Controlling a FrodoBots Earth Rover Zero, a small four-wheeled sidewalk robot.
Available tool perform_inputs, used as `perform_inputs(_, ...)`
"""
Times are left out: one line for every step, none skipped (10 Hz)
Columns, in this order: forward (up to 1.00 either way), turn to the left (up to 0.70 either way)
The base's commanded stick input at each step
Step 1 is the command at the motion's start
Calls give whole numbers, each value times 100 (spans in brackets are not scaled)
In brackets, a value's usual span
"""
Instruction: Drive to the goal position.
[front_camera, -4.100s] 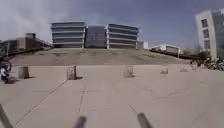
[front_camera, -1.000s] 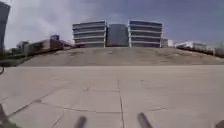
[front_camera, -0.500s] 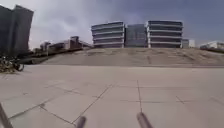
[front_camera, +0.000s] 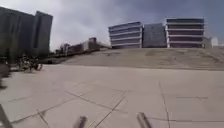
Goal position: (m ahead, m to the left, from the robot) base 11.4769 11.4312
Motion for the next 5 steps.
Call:
perform_inputs(100,0)
perform_inputs(100,0)
perform_inputs(100,0)
perform_inputs(100,0)
perform_inputs(100,0)
